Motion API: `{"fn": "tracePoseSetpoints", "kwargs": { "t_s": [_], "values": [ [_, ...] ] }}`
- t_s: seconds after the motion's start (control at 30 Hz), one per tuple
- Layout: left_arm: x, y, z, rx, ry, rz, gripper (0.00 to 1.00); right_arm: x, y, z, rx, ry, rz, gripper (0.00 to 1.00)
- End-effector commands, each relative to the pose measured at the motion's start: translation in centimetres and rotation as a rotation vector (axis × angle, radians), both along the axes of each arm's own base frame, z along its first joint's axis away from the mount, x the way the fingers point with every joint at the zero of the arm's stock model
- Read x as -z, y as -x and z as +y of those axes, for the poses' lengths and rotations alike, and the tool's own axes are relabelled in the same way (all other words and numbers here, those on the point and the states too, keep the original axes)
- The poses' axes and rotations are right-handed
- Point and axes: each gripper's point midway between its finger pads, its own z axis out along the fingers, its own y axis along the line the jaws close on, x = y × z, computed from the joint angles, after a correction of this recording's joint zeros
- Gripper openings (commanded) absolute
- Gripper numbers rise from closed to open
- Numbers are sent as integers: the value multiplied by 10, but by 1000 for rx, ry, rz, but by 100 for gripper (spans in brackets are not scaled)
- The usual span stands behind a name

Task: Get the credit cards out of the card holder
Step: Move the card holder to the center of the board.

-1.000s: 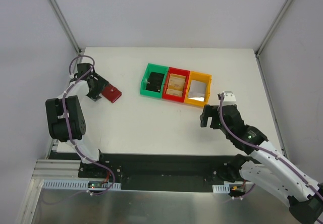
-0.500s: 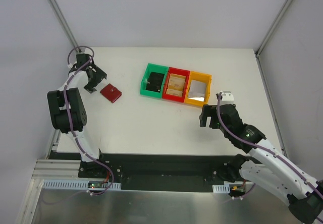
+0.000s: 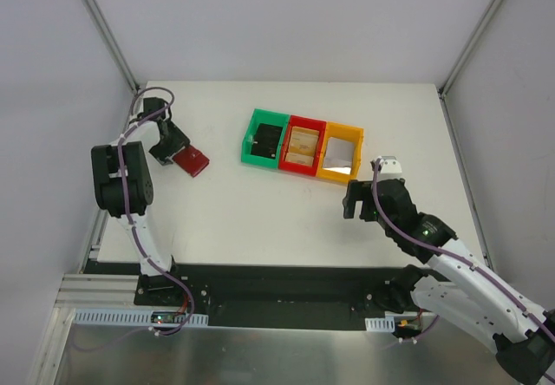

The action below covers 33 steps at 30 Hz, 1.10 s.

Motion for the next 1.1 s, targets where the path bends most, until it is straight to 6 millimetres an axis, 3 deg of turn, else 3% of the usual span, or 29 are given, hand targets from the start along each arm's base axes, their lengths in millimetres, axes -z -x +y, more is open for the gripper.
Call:
{"fn": "tracePoseSetpoints", "kwargs": {
  "t_s": [0.0, 0.17, 0.33, 0.47, 0.6, 0.73, 1.07],
  "values": [
    [9, 9, -17, 103, -60, 69, 65, -23, -8, 5, 1, -43, -59, 97],
    [21, 32, -35, 149, -57, 120, 62, -25, -6, 2, 9, -59, -76, 96],
    [21, 63, -60, 182, -34, 143, 60, -22, -2, 3, 6, -83, -77, 96],
    [19, 87, -93, 254, -53, 148, 58, -21, -1, 4, 3, -98, -77, 97],
    [34, 128, -118, 272, -14, 197, 58, -18, 0, 7, -2, -118, -69, 97],
    [37, 156, -141, 312, 7, 167, 58, -10, 4, 12, -20, -136, -45, 97],
    [30, 199, -216, 552, 14, 98, 59, 19, 13, 38, -114, -161, 71, 99]
  ]
}}
